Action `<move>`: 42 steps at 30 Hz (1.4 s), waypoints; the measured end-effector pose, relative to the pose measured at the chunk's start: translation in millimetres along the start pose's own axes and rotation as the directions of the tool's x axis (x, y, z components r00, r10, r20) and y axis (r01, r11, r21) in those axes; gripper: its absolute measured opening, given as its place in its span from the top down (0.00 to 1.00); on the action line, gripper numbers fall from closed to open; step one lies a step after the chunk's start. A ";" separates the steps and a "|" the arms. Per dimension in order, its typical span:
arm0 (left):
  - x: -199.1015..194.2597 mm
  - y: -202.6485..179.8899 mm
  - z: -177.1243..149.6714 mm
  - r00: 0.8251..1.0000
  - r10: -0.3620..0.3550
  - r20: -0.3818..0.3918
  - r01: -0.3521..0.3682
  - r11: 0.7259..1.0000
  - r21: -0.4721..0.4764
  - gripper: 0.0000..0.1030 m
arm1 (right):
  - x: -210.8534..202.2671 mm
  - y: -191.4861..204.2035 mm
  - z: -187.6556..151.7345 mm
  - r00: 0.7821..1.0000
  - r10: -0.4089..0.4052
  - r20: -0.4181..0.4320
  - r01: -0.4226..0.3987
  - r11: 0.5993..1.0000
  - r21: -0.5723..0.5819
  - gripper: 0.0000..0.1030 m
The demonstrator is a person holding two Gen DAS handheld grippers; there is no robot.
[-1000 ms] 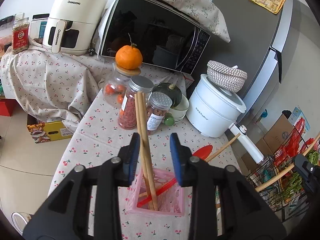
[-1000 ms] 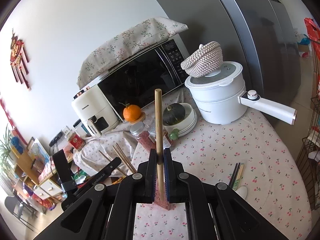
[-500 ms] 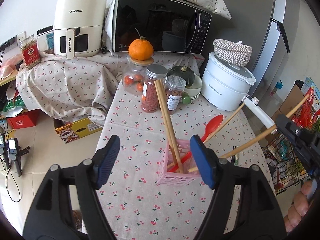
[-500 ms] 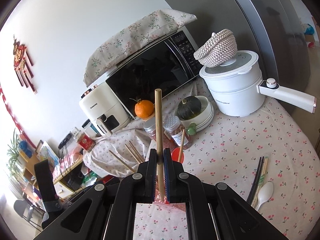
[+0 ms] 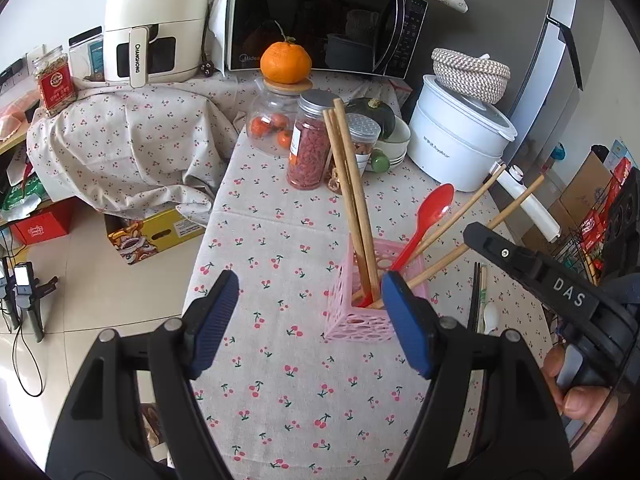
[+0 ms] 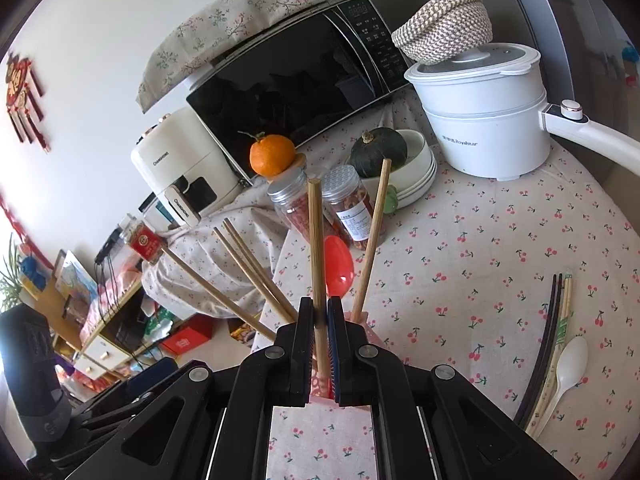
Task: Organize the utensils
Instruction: 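Lower the wooden chopstick into the pink basket with the right tool and open, then grasp the white plastic spoon by its handle with the right tool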
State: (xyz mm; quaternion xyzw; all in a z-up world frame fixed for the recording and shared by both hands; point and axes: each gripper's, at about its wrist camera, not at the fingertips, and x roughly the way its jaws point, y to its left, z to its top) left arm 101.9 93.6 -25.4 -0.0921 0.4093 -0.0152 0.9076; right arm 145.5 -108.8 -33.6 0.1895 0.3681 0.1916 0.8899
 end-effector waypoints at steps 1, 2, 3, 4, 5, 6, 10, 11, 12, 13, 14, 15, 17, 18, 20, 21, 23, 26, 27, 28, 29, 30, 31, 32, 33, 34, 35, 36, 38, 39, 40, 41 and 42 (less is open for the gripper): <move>0.3 0.2 -0.6 1.000 -0.005 -0.005 0.005 1.000 -0.002 0.28 | 3.0 0.4 -1.3 1.000 -0.008 -0.010 0.008 1.000 -0.006 0.91; 0.7 0.3 -1.0 1.000 -0.008 -0.008 0.008 1.000 -0.004 0.28 | 5.0 -0.1 -2.0 1.000 -0.016 -0.018 0.016 1.000 -0.010 0.90; 1.0 0.0 -1.5 1.000 -0.010 -0.011 0.010 1.000 -0.003 0.28 | 5.8 -1.0 -2.3 0.999 -0.023 -0.024 0.023 1.000 -0.009 0.87; 1.2 -0.6 -1.8 1.000 -0.011 -0.014 0.011 1.000 -0.002 0.28 | 4.9 -2.1 -2.2 0.999 -0.023 -0.024 0.023 1.000 -0.005 0.83; 1.4 -0.9 -2.3 1.000 -0.012 -0.017 0.012 1.000 0.000 0.28 | 3.0 -3.4 -1.5 0.999 -0.025 -0.019 0.025 1.000 0.000 0.72; 1.8 -1.2 -2.7 1.000 -0.014 -0.021 0.014 1.000 0.002 0.28 | -0.2 -4.6 -0.5 0.999 -0.030 -0.010 0.031 1.000 0.005 0.55; 2.4 -1.2 -4.7 0.999 -0.028 -0.034 0.028 1.000 0.002 0.24 | -21.0 -8.9 6.6 0.999 -0.030 0.045 0.030 0.999 0.016 0.29; 2.5 -1.3 -5.4 0.999 -0.032 -0.037 0.032 0.999 0.000 0.24 | -26.0 -10.2 8.7 0.998 -0.030 0.052 0.030 0.999 0.014 0.26; 2.6 -1.1 -6.0 0.999 -0.037 -0.040 0.037 0.999 -0.002 0.23 | -31.4 -11.8 10.7 0.998 -0.030 0.060 0.029 0.999 0.013 0.23; 3.1 -0.5 -6.9 0.998 -0.042 -0.045 0.042 0.999 -0.004 0.23 | -36.8 -14.0 11.9 0.997 -0.034 0.070 0.034 0.999 0.012 0.22; 3.6 -0.7 -7.8 0.998 -0.047 -0.051 0.047 0.999 -0.006 0.23 | -42.0 -16.1 13.3 0.996 -0.043 0.078 0.042 0.999 0.010 0.19; 3.6 -0.9 -9.0 0.997 -0.053 -0.055 0.053 0.999 -0.008 0.23 | -47.3 -18.8 14.3 0.995 -0.052 0.084 0.052 0.999 0.008 0.18; 4.1 -1.5 -11.9 0.996 -0.064 -0.066 0.063 0.998 -0.010 0.22 | -57.2 -24.8 15.8 0.994 -0.066 0.091 0.067 0.998 -0.002 0.16; 4.5 -2.4 -13.9 0.995 -0.069 -0.072 0.068 0.998 -0.011 0.21 | -61.6 -28.0 16.2 0.993 -0.075 0.090 0.076 0.997 -0.009 0.15; 5.8 -4.1 -18.7 0.994 -0.073 -0.087 0.072 0.997 -0.009 0.18 | -69.6 -34.5 15.6 0.991 -0.099 0.088 0.102 0.994 -0.031 0.13; 6.8 -5.2 -21.4 0.993 -0.071 -0.095 0.070 0.997 -0.007 0.18 | -73.0 -37.7 14.2 0.989 -0.119 0.087 0.124 0.991 -0.047 0.12; 9.2 -8.2 -26.9 0.992 -0.063 -0.113 0.064 0.998 0.002 0.16 | -77.7 -44.9 11.4 0.982 -0.172 0.083 0.179 0.981 -0.079 0.10; 12.7 -14.6 -34.7 0.989 -0.056 -0.135 0.059 0.998 0.022 0.16 | -81.2 -58.3 6.2 0.968 -0.243 0.061 0.248 0.963 -0.109 0.07; 13.3 -16.8 -37.4 0.989 -0.055 -0.140 0.059 0.998 0.028 0.16 | -81.8 -63.5 4.5 0.965 -0.257 0.049 0.261 0.959 -0.112 0.07; 14.2 -19.7 -39.5 0.988 -0.055 -0.143 0.060 0.998 0.033 0.16 | -82.2 -68.9 3.4 0.960 -0.277 0.037 0.279 0.954 -0.108 0.07; 15.2 -22.6 -41.5 0.987 -0.056 -0.148 0.063 0.997 0.039 0.16 | -82.4 -75.3 2.3 0.956 -0.294 0.023 0.295 0.950 -0.099 0.07; 16.3 -26.0 -43.5 0.986 -0.059 -0.154 0.067 0.997 0.046 0.16 | -82.6 -81.3 1.6 0.953 -0.303 0.007 0.303 0.949 -0.091 0.07; 17.4 -28.8 -45.2 0.985 -0.062 -0.160 0.071 0.996 0.053 0.16 | -82.4 -87.2 0.9 0.950 -0.313 -0.011 0.311 0.947 -0.082 0.07; 18.3 -32.6 -47.4 0.984 -0.063 -0.165 0.074 0.995 0.061 0.16 | -81.6 -92.6 -0.1 0.945 -0.325 -0.028 0.322 0.944 -0.076 0.07; 19.3 -36.2 -49.9 0.984 -0.064 -0.168 0.076 0.995 0.070 0.16 | -80.8 -97.9 -1.6 0.940 -0.337 -0.043 0.334 0.940 -0.073 0.07; 20.7 -39.7 -52.3 0.983 -0.064 -0.172 0.079 0.994 0.081 0.16 | -79.7 -103.5 -3.2 0.935 -0.350 -0.060 0.345 0.936 -0.074 0.07; 22.4 -43.4 -55.1 0.982 -0.062 -0.178 0.079 0.993 0.092 0.16 | -78.2 -108.5 -4.6 0.930 -0.358 -0.077 0.353 0.933 -0.074 0.07; 24.6 -47.5 -58.0 0.980 -0.060 -0.187 0.081 0.991 0.105 0.16 | -76.1 -112.8 -5.9 0.930 -0.357 -0.093 0.351 0.933 -0.076 0.07; 30.1 -55.9 -63.5 0.976 -0.059 -0.209 0.087 0.988 0.128 0.16 | -72.9 -120.1 -8.4 0.926 -0.360 -0.113 0.353 0.932 -0.078 0.07; 32.6 -59.6 -65.7 0.974 -0.059 -0.220 0.091 0.986 0.138 0.16 | -71.1 -123.4 -9.2 0.922 -0.367 -0.121 0.360 0.930 -0.078 0.07; 35.0 -62.7 -67.6 0.972 -0.059 -0.228 0.095 0.985 0.147 0.16 | -68.8 -126.7 -9.7 0.919 -0.373 -0.130 0.365 0.928 -0.078 0.07; 37.2 -66.0 -69.4 0.970 -0.060 -0.235 0.099 0.983 0.154 0.16 | -65.5 -129.9 -9.7 0.915 -0.378 -0.140 0.371 0.926 -0.075 0.07; 39.4 -69.2 -70.9 0.968 -0.062 -0.243 0.103 0.981 0.162 0.16 | -62.0 -134.0 -10.1 0.911 -0.382 -0.153 0.376 0.924 -0.068 0.07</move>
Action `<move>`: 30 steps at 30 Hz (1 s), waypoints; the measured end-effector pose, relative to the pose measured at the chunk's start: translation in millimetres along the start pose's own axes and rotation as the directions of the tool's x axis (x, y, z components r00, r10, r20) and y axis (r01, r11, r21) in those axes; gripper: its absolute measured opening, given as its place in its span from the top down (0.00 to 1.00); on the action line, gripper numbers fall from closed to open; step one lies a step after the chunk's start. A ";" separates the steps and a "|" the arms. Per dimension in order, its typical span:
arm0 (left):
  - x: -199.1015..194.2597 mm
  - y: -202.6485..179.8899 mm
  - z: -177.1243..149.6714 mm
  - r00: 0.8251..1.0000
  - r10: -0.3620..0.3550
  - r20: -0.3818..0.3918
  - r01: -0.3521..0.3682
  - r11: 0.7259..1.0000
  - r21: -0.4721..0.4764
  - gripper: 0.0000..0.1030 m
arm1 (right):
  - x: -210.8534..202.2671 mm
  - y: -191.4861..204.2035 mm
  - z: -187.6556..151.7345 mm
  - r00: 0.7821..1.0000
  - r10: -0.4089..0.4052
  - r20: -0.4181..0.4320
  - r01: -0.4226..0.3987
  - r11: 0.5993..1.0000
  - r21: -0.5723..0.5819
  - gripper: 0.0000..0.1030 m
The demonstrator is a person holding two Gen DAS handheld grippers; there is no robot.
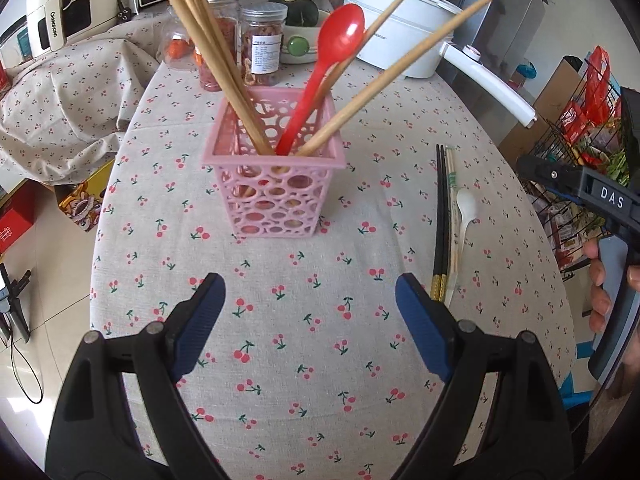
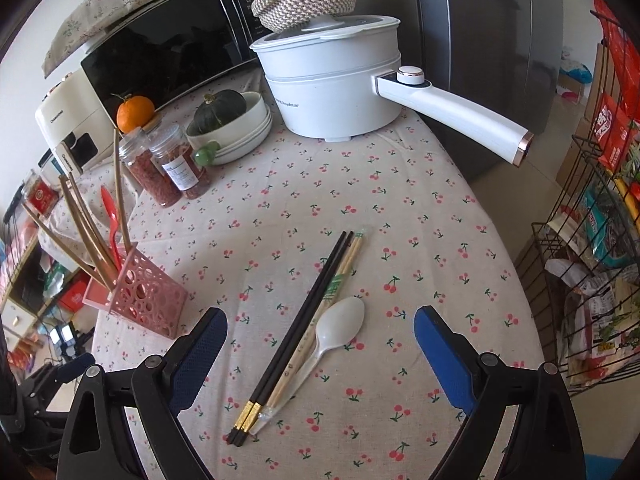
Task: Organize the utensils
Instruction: 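Grasp the white plastic spoon by its handle with the right tool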
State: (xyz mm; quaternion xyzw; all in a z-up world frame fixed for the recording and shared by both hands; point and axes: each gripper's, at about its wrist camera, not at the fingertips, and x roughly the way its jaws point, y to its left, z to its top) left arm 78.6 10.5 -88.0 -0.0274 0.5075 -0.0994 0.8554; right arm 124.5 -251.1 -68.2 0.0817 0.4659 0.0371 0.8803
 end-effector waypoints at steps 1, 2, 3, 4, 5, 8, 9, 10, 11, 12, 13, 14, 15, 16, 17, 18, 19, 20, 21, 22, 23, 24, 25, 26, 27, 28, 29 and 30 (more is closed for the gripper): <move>2.5 -3.1 -0.4 1.000 -0.003 -0.007 0.003 1.000 0.008 0.16 | 5.6 -2.6 -0.1 1.000 -0.004 -0.017 0.004 1.000 0.009 0.07; 4.8 -5.6 -0.4 1.000 -0.006 -0.014 0.006 1.000 0.017 0.16 | 11.7 -5.6 -0.2 0.999 -0.011 -0.036 0.012 1.000 0.019 0.07; 7.0 -8.0 -0.5 1.000 -0.007 -0.021 0.008 1.000 0.025 0.16 | 18.8 -8.7 -0.4 0.998 -0.024 -0.058 0.026 0.999 0.030 0.07; 8.9 -10.3 -0.5 1.000 -0.008 -0.026 0.009 0.999 0.031 0.16 | 26.8 -11.7 -0.8 0.995 -0.043 -0.085 0.047 0.998 0.040 0.07; 10.5 -12.3 -0.4 0.999 -0.011 -0.031 0.012 0.999 0.036 0.16 | 34.7 -14.4 -1.6 0.992 -0.058 -0.113 0.064 0.997 0.050 0.07; 14.9 -17.7 -0.5 0.999 -0.016 -0.041 0.018 0.999 0.049 0.16 | 56.8 -19.9 -4.5 0.982 -0.055 -0.183 0.069 0.995 0.073 0.10; 16.2 -18.9 -0.5 0.999 -0.016 -0.046 0.018 0.998 0.053 0.16 | 62.8 -20.3 -5.2 0.979 -0.050 -0.199 0.066 0.995 0.076 0.12; 17.7 -19.9 -0.2 0.999 -0.017 -0.050 0.019 0.998 0.055 0.16 | 68.1 -19.6 -5.6 0.976 -0.047 -0.214 0.064 0.995 0.074 0.14; 18.8 -20.6 -0.1 0.998 -0.017 -0.054 0.021 0.998 0.058 0.16 | 72.2 -17.9 -5.7 0.974 -0.045 -0.224 0.063 0.996 0.071 0.16; 19.6 -21.0 0.0 0.998 -0.018 -0.057 0.021 0.998 0.059 0.16 | 75.8 -16.0 -6.1 0.972 -0.047 -0.231 0.063 0.996 0.065 0.19; 20.1 -21.4 -0.3 0.998 -0.019 -0.059 0.022 0.998 0.061 0.16 | 79.4 -14.2 -6.5 0.970 -0.051 -0.240 0.067 0.996 0.058 0.21; 20.4 -21.8 -0.4 0.998 -0.019 -0.061 0.023 0.998 0.062 0.16 | 83.1 -11.7 -7.3 0.967 -0.055 -0.248 0.069 0.996 0.051 0.25; 20.9 -22.2 -0.4 0.998 -0.020 -0.063 0.024 0.998 0.064 0.16 | 86.6 -9.8 -8.3 0.964 -0.057 -0.258 0.071 0.996 0.045 0.28; 21.0 -22.5 -0.5 0.998 -0.020 -0.064 0.025 0.997 0.067 0.16 | 90.5 -8.2 -9.6 0.961 -0.060 -0.271 0.074 0.996 0.040 0.30; 20.9 -22.8 -0.7 0.998 -0.020 -0.064 0.025 0.997 0.069 0.16 | 94.1 -6.7 -10.4 0.957 -0.067 -0.283 0.079 0.996 0.034 0.34; 20.8 -23.3 -1.0 0.998 -0.019 -0.064 0.024 0.997 0.072 0.16 | 93.6 -3.8 -10.1 0.961 -0.085 -0.264 0.091 0.996 0.013 0.38; 20.7 -23.8 -1.2 0.998 -0.018 -0.065 0.023 0.997 0.074 0.16 | 94.1 -1.7 -10.2 0.960 -0.091 -0.266 0.093 0.996 -0.002 0.41; 20.3 -24.0 -1.6 0.998 -0.019 -0.065 0.023 0.997 0.076 0.16 | 93.7 -0.7 -10.0 0.962 -0.084 -0.261 0.086 0.996 -0.004 0.47; 19.9 -24.2 -1.9 0.998 -0.020 -0.064 0.025 0.997 0.078 0.16 | 93.4 -0.8 -9.6 0.963 -0.074 -0.261 0.077 0.997 -0.001 0.54; 19.3 -24.2 -2.3 0.998 -0.022 -0.064 0.027 0.996 0.081 0.16 | 92.7 -1.3 -9.3 0.963 -0.063 -0.262 0.066 0.998 0.004 0.58; 18.5 -24.7 -2.7 0.998 -0.025 -0.064 0.030 0.996 0.085 0.16 | 92.5 -2.9 -9.0 0.962 -0.050 -0.267 0.055 0.998 0.011 0.66; 17.5 -25.6 -3.4 0.998 -0.028 -0.063 0.033 0.995 0.091 0.16 | 92.1 -4.8 -9.2 0.961 -0.048 -0.272 0.054 0.998 0.015 0.69; 16.7 -25.5 -3.8 0.998 -0.030 -0.061 0.036 0.995 0.097 0.16 | 91.1 -6.8 -9.7 0.961 -0.045 -0.273 0.052 0.999 0.017 0.70; 15.7 -26.5 -4.4 0.998 -0.032 -0.059 0.038 0.994 0.105 0.16 | 90.1 -8.8 -10.4 0.960 -0.044 -0.277 0.050 0.999 0.017 0.87; 15.0 -28.1 -5.1 0.998 -0.034 -0.059 0.041 0.993 0.114 0.16 | 89.0 -12.0 -11.4 0.959 -0.044 -0.281 0.052 0.998 0.020 0.92; 14.4 -30.2 -6.2 0.998 -0.037 -0.059 0.044 0.992 0.122 0.16 | 87.5 -16.5 -12.7 0.958 -0.037 -0.284 0.048 0.998 0.031 0.93; 13.9 -32.4 -7.1 0.997 -0.040 -0.060 0.047 0.990 0.131 0.16 | 86.2 -20.3 -13.5 0.957 -0.033 -0.287 0.046 0.998 0.040 0.94; 13.5 -35.0 -8.0 0.997 -0.042 -0.059 0.050 0.989 0.140 0.16 | 83.9 -24.6 -14.6 0.958 -0.033 -0.286 0.048 0.998 0.046 0.94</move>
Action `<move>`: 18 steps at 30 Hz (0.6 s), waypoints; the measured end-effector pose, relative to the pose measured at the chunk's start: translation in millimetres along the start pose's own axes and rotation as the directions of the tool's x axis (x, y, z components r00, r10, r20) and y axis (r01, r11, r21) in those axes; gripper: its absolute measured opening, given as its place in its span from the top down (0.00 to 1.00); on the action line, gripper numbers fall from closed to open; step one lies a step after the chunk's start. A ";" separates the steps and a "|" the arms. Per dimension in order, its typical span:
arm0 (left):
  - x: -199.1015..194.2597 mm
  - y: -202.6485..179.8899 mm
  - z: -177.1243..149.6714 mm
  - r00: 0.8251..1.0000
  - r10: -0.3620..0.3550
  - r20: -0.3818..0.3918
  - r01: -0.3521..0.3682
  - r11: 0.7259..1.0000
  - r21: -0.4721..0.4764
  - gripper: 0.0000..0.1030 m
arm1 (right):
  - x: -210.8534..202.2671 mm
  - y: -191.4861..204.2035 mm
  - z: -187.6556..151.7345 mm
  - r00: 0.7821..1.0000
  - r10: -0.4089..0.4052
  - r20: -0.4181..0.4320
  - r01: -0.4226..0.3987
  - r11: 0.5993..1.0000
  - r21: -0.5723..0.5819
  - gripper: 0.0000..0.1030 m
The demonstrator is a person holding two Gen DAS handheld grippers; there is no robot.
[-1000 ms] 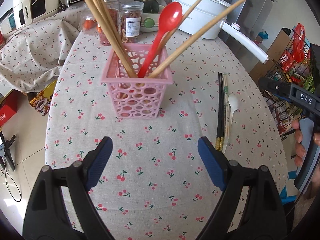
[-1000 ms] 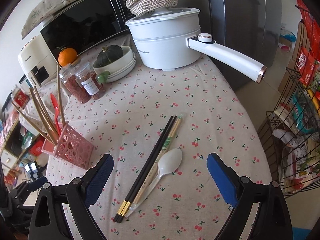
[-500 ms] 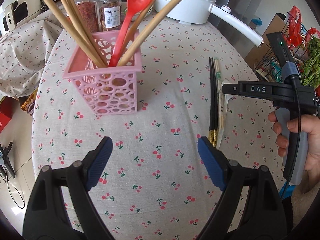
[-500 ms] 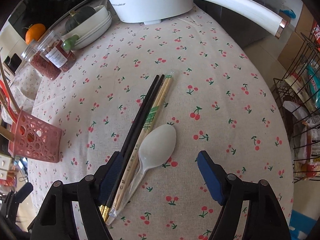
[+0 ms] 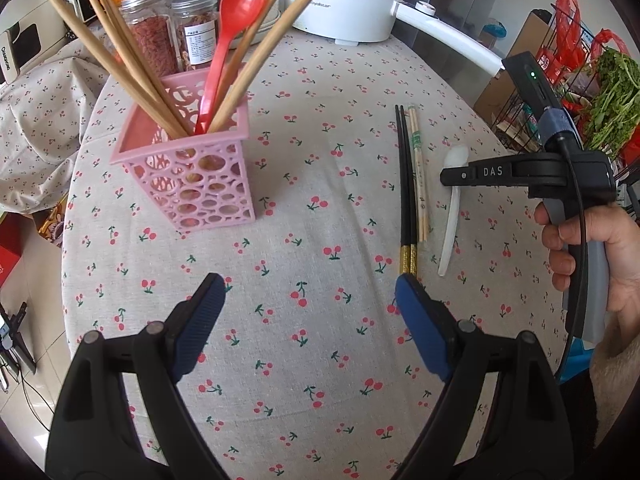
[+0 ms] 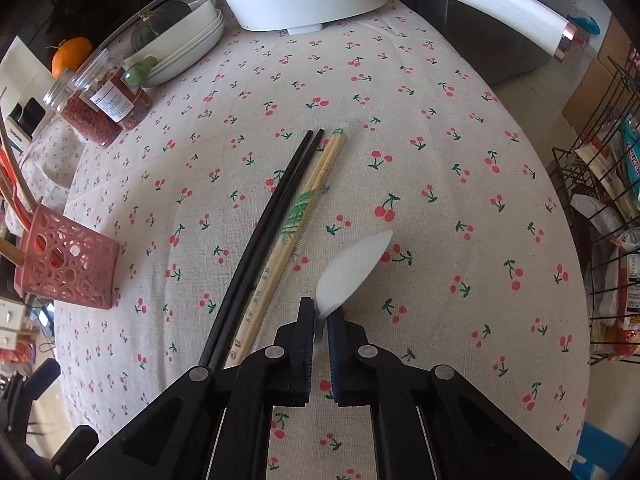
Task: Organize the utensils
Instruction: 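Grasp the white plastic spoon by its handle with the right tool, then grasp the paper-wrapped wooden chopsticks with the left tool while the right tool lifts the spoon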
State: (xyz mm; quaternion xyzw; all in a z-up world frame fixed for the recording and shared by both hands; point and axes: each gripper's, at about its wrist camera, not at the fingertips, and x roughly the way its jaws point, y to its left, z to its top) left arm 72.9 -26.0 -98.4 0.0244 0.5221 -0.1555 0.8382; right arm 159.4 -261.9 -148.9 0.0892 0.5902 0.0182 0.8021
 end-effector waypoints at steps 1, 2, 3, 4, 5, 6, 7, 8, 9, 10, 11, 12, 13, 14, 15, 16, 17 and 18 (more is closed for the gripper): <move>-0.3 -2.9 0.0 1.000 -0.002 0.001 0.002 1.000 0.010 0.16 | -2.7 -4.7 -1.7 1.000 -0.003 0.004 0.003 1.000 0.007 0.95; -0.3 -6.6 0.0 1.000 -0.005 0.001 0.005 1.000 0.023 0.16 | -6.2 -9.0 -2.8 1.000 -0.003 0.010 0.003 1.000 0.016 0.95; 0.0 -10.8 0.3 1.000 -0.008 0.000 0.008 0.999 0.036 0.16 | -10.2 -13.8 -3.9 1.000 0.004 0.018 -0.005 1.000 0.027 0.95; 0.6 -15.7 0.8 1.000 -0.012 -0.002 0.012 0.999 0.047 0.17 | -14.6 -18.1 -4.9 1.000 0.013 0.026 -0.014 0.999 0.037 0.95; 1.9 -21.0 2.0 1.000 -0.017 -0.004 0.017 0.998 0.056 0.20 | -19.4 -22.0 -5.7 0.999 0.019 0.036 -0.020 0.999 0.043 0.95; 4.2 -26.9 3.7 1.000 -0.022 -0.009 0.022 0.998 0.063 0.22 | -24.3 -24.9 -6.4 0.999 0.022 0.047 -0.024 0.999 0.047 0.95; 7.9 -32.9 6.1 0.999 -0.028 -0.019 0.029 0.997 0.073 0.28 | -29.2 -26.8 -6.8 0.998 0.025 0.058 -0.028 0.998 0.049 0.95; 12.1 -40.1 9.0 0.999 -0.034 -0.029 0.037 0.996 0.087 0.38 | -34.1 -29.1 -7.3 0.997 0.031 0.068 -0.034 0.998 0.053 0.95; 16.5 -47.7 12.2 0.999 -0.038 -0.036 0.041 0.994 0.104 0.44 | -38.9 -31.4 -7.8 0.996 0.040 0.077 -0.044 0.997 0.057 0.95; 21.9 -54.9 16.2 0.998 -0.037 -0.042 0.042 0.992 0.121 0.54 | -43.8 -33.7 -8.3 0.995 0.049 0.086 -0.054 0.997 0.061 0.95; 28.0 -61.2 20.9 0.998 -0.033 -0.047 0.039 0.990 0.135 0.62 | -48.2 -35.4 -8.9 0.994 0.055 0.096 -0.061 0.996 0.064 0.95; 35.2 -66.0 27.1 0.998 -0.028 -0.053 0.035 0.990 0.137 0.66 | -52.3 -37.2 -9.2 0.993 0.060 0.104 -0.067 0.996 0.065 0.95; 43.0 -69.7 34.1 0.998 -0.025 -0.061 0.032 0.991 0.127 0.71 | -55.9 -39.1 -9.2 0.992 0.065 0.112 -0.073 0.995 0.066 0.95; 51.4 -71.9 42.4 0.997 -0.027 -0.070 0.035 0.994 0.107 0.75 | -59.2 -41.3 -9.4 0.990 0.071 0.118 -0.079 0.995 0.067 0.95; 59.6 -72.3 51.5 0.996 -0.034 -0.078 0.040 0.996 0.084 0.76 | -61.2 -42.6 -8.6 0.990 0.078 0.121 -0.086 0.994 0.068 0.95; 67.2 -73.1 60.4 0.996 -0.034 -0.083 0.039 0.997 0.063 0.79 | -63.2 -44.2 -8.3 0.988 0.085 0.125 -0.095 0.993 0.070 0.95; 74.2 -73.6 69.1 0.996 -0.026 -0.084 0.030 0.998 0.046 0.80 | -64.7 -46.2 -7.9 0.987 0.094 0.127 -0.104 0.992 0.072 0.95; 80.0 -75.0 76.3 0.996 -0.019 -0.084 0.022 0.999 0.033 0.80 | -65.7 -47.9 -7.2 0.987 0.103 0.126 -0.113 0.991 0.076 0.95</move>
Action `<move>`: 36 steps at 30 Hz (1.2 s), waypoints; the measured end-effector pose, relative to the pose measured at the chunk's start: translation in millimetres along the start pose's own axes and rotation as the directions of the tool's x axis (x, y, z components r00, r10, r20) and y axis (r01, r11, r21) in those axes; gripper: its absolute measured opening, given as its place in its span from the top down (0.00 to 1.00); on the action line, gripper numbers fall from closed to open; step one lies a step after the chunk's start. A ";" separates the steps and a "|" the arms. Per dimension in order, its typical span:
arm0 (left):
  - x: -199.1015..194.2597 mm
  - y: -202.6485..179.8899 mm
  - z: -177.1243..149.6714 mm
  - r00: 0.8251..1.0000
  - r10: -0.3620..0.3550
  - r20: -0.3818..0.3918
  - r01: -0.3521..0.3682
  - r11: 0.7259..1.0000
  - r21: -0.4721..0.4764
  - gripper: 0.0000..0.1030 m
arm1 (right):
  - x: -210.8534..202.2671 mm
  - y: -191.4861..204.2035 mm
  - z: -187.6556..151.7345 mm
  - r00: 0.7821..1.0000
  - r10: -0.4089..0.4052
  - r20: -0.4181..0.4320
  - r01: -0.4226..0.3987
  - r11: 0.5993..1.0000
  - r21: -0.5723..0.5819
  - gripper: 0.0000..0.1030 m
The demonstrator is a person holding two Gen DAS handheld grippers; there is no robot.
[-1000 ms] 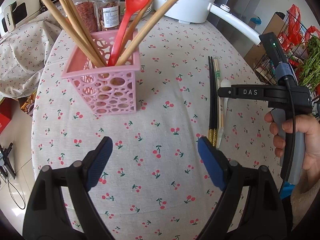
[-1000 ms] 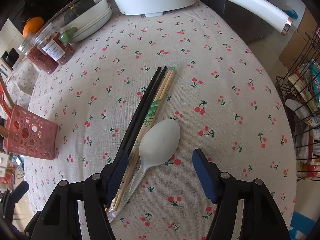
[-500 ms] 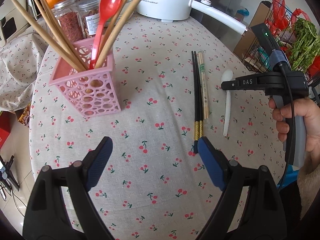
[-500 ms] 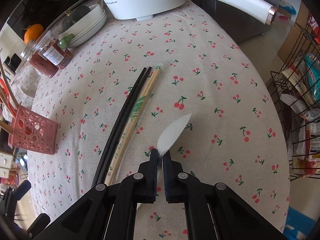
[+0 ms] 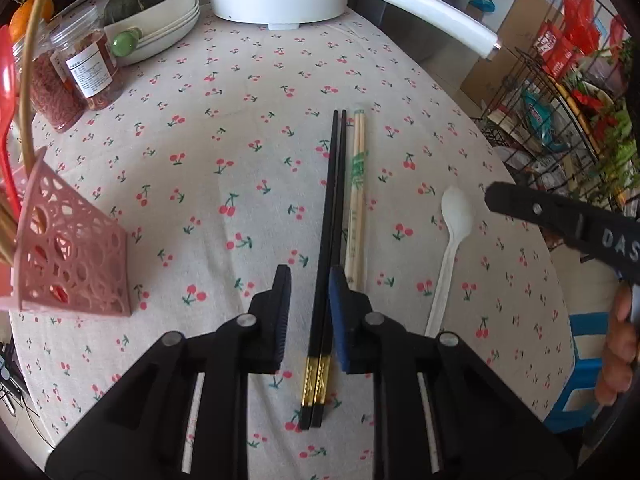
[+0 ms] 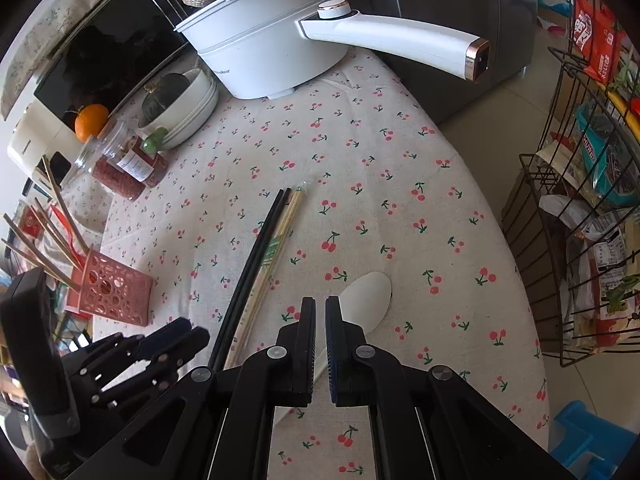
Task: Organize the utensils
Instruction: 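Grasp the paper-wrapped wooden chopsticks with the left tool while the right tool lifts the spoon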
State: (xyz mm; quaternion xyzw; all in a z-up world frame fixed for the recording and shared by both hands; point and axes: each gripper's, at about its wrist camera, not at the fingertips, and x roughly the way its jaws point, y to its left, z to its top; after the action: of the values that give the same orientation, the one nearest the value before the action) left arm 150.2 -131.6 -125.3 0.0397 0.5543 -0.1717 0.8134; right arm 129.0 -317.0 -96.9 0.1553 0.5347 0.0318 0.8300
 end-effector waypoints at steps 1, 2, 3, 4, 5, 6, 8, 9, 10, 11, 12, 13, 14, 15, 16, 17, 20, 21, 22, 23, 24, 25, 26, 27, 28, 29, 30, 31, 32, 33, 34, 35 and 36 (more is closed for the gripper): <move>4.5 -0.1 7.6 1.000 0.004 0.002 -0.004 1.000 -0.013 0.83 | -0.4 -1.6 1.5 1.000 0.008 -0.001 -0.008 1.000 0.005 0.95; 8.7 0.5 14.8 1.000 0.006 0.002 -0.006 1.000 -0.024 0.87 | -0.1 -3.6 3.6 1.000 0.015 -0.002 -0.015 1.000 0.011 0.95; 11.9 1.0 20.8 1.000 0.001 0.002 -0.001 0.999 -0.034 0.87 | -0.2 -5.1 4.8 1.000 0.021 -0.004 -0.021 1.000 0.016 0.95; 14.8 1.6 25.5 1.000 -0.006 0.002 0.006 0.999 -0.041 0.88 | -0.1 -6.4 5.7 1.000 0.026 -0.009 -0.026 1.000 0.017 0.95; 18.0 1.6 29.9 1.000 -0.008 -0.002 0.008 0.999 -0.048 0.88 | 1.7 -7.1 5.4 0.999 0.032 -0.019 -0.031 0.999 0.017 0.93; 20.9 1.8 33.5 1.000 -0.009 -0.008 0.009 0.998 -0.058 0.88 | 4.1 -8.5 5.0 0.999 0.036 -0.039 -0.036 0.999 0.019 0.92; 24.0 2.2 37.7 1.000 -0.022 -0.014 0.020 0.996 -0.082 0.88 | 12.1 -12.1 2.0 0.995 0.039 -0.097 -0.036 0.999 0.031 0.77; 23.6 3.1 38.0 1.000 -0.026 -0.012 0.025 0.996 -0.090 0.88 | 16.9 -14.2 -0.1 0.992 0.040 -0.122 -0.036 0.999 0.038 0.59; 23.7 3.2 37.9 1.000 -0.030 -0.009 0.029 0.995 -0.094 0.88 | 22.2 -15.8 -2.2 0.989 0.035 -0.141 -0.029 0.999 0.043 0.49; 24.3 2.3 38.2 0.999 -0.034 -0.008 0.033 0.995 -0.097 0.88 | 27.8 -16.8 -4.5 0.988 0.025 -0.151 -0.019 0.999 0.044 0.41; 24.9 1.3 38.0 0.999 -0.037 -0.008 0.036 0.995 -0.098 0.88 | 33.8 -16.9 -6.3 0.986 0.011 -0.164 -0.004 0.999 0.041 0.42; 25.4 0.5 38.0 0.999 -0.039 -0.009 0.038 0.994 -0.099 0.88 | 39.7 -16.3 -7.5 0.985 -0.001 -0.175 0.008 0.999 0.037 0.42; 26.0 -0.8 38.2 0.999 -0.041 -0.010 0.040 0.994 -0.100 0.88 | 44.7 -15.5 -8.3 0.984 -0.007 -0.177 0.014 0.999 0.038 0.42; 26.2 -1.6 38.7 0.999 -0.045 -0.011 0.044 0.994 -0.100 0.88 | 46.4 -13.1 -8.6 0.988 -0.018 -0.156 0.023 0.999 0.030 0.42; 26.5 -2.3 39.1 0.999 -0.049 -0.011 0.047 0.994 -0.101 0.88 | 46.9 -8.4 -7.9 0.990 -0.032 -0.135 0.033 0.999 0.009 0.46; 26.6 -2.8 39.6 0.999 -0.052 -0.012 0.051 0.994 -0.101 0.88 | 50.0 -5.1 -8.1 0.990 -0.025 -0.139 0.025 1.000 -0.004 0.65; 26.6 -6.1 43.0 0.997 -0.073 -0.004 0.072 0.993 -0.093 0.88 | 54.5 -3.4 -8.2 0.990 -0.022 -0.141 0.020 1.000 -0.014 0.92; 26.8 -7.1 44.8 0.997 -0.079 0.000 0.079 0.993 -0.088 0.88 | 53.8 -6.0 -7.3 0.990 -0.008 -0.144 0.009 1.000 0.004 0.94; 27.2 -8.8 46.4 0.996 -0.088 0.004 0.088 0.993 -0.084 0.88 | 52.5 -9.5 -6.9 0.990 0.005 -0.144 -0.001 1.000 0.027 0.94; 28.0 -10.4 48.1 0.995 -0.100 0.007 0.100 0.992 -0.083 0.88 | 50.6 -12.7 -6.8 0.990 0.006 -0.141 0.000 0.999 0.041 0.94; 29.0 -12.1 49.9 0.994 -0.110 0.009 0.111 0.991 -0.081 0.88 | 47.7 -15.2 -6.4 0.991 0.002 -0.132 0.005 0.999 0.048 0.95; 30.4 -14.3 51.8 0.993 -0.120 0.011 0.121 0.990 -0.077 0.88 | 43.8 -17.9 -5.8 0.993 0.004 -0.121 0.003 0.998 0.057 0.95; 32.3 -17.1 53.9 0.992 -0.127 0.012 0.128 0.989 -0.069 0.88 | 40.7 -20.1 -4.9 0.994 0.012 -0.112 -0.004 0.998 0.068 0.95; 33.8 -20.0 56.0 0.992 -0.126 0.014 0.127 0.990 -0.060 0.88 | 37.0 -22.2 -4.1 0.994 0.020 -0.103 -0.012 0.997 0.077 0.95; 35.7 -22.9 58.1 0.993 -0.121 0.014 0.121 0.991 -0.049 0.88 | 33.2 -24.0 -3.4 0.995 0.026 -0.094 -0.018 0.997 0.082 0.95; 38.0 -25.5 60.1 0.993 -0.117 0.012 0.118 0.992 -0.040 0.88 | 30.8 -24.7 -2.4 0.996 0.030 -0.088 -0.023 0.996 0.084 0.95; 40.8 -27.9 61.6 0.994 -0.112 0.006 0.112 0.993 -0.034 0.88 | 28.5 -25.7 -1.8 0.996 0.037 -0.083 -0.030 0.996 0.087 0.95; 44.2 -30.2 63.2 0.995 -0.101 -0.002 0.101 0.994 -0.029 0.88 | 27.1 -25.9 -1.1 0.996 0.044 -0.081 -0.037 0.995 0.089 0.95; 48.4 -32.5 65.2 0.996 -0.089 -0.014 0.089 0.996 -0.022 0.88 | 26.6 -26.3 -0.4 0.996 0.048 -0.080 -0.041 0.995 0.090 0.95; 52.9 -34.5 66.5 0.997 -0.076 -0.032 0.075 0.997 -0.017 0.88 | 26.4 -26.5 -0.2 0.996 0.050 -0.079 -0.043 0.995 0.091 0.95; 57.9 -35.6 67.1 0.997 -0.056 -0.053 0.055 0.998 -0.014 0.88 | 26.0 -26.9 -0.1 0.995 0.052 -0.080 -0.045 0.995 0.091 0.95; 60.1 -37.5 67.7 0.998 -0.039 -0.055 0.039 0.999 -0.009 0.88 | 25.7 -27.2 -0.2 0.995 0.053 -0.081 -0.046 0.995 0.091 0.95; 60.9 -40.2 69.0 0.998 -0.026 -0.060 0.026 1.000 0.003 0.88 | 25.9 -27.2 0.5 0.995 0.055 -0.081 -0.048 0.995 0.092 0.95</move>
State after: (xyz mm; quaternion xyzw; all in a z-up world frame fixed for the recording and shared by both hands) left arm 218.4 -201.2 -149.6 0.0393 0.5785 -0.1820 0.7942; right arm 137.4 -337.3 -127.4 0.2047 0.5654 0.0355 0.7982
